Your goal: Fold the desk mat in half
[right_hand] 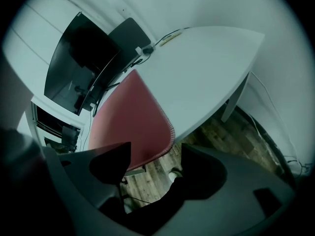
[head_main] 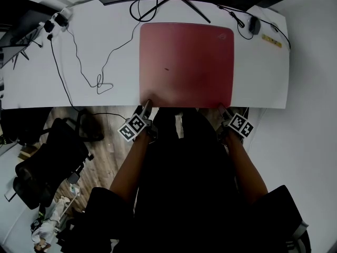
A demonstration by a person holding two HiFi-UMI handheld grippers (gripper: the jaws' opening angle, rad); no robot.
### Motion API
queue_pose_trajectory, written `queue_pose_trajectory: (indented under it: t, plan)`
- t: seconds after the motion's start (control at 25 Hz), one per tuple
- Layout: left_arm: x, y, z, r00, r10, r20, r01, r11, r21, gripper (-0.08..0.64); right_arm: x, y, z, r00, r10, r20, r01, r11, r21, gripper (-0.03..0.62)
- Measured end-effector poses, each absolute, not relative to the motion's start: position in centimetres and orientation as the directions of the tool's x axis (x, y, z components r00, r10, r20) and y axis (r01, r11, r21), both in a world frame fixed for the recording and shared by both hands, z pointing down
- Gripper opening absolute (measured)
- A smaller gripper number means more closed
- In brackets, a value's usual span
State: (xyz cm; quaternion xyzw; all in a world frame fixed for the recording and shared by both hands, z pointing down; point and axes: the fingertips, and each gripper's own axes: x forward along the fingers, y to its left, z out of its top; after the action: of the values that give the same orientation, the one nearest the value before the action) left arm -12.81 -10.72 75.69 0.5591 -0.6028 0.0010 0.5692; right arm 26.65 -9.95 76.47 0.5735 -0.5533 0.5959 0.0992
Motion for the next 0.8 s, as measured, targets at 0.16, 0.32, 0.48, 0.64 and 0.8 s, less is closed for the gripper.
queue_pose_trajectory:
  t: [0.16,0.32,0.48,0.64,0.8]
  plan:
    - [-12.5,-10.4,75.7,0.291,-0.672,0.681,-0.662,0.372,0.651,0.325,26.7,-10.3,76.7,-0.329,-0.519,0.789,-0.739,-0.379,-0.557,0.291]
    - [-12.5,-10.4,75.9,0.278,-0.669,0.689,-0.656,0.391,0.645,0.304,27.6,-10.2,77.0,-0.309,-0.519,0.797,-0.712,-0.43,-0.556,0.206]
    - [-13.1,-10.0,76.4,0.256,-0.657,0.709,-0.641,0.434,0.634,0.227,27.6,-10.0,77.0,-0.325,-0.524,0.787,-0.687,-0.441,-0.577,0.183]
    - [-13.3,-9.9,76.1,0.242,-0.649,0.721,-0.604,0.48,0.636,0.204,27.5,-9.8,76.9,-0.333,-0.523,0.784,-0.665,-0.46,-0.589,0.139]
    - [-13.4,-9.6,75.9,0.228,-0.658,0.718,-0.547,0.523,0.654,0.154,27.6,-9.5,76.6,-0.322,-0.543,0.776,-0.654,-0.465,-0.597,0.108]
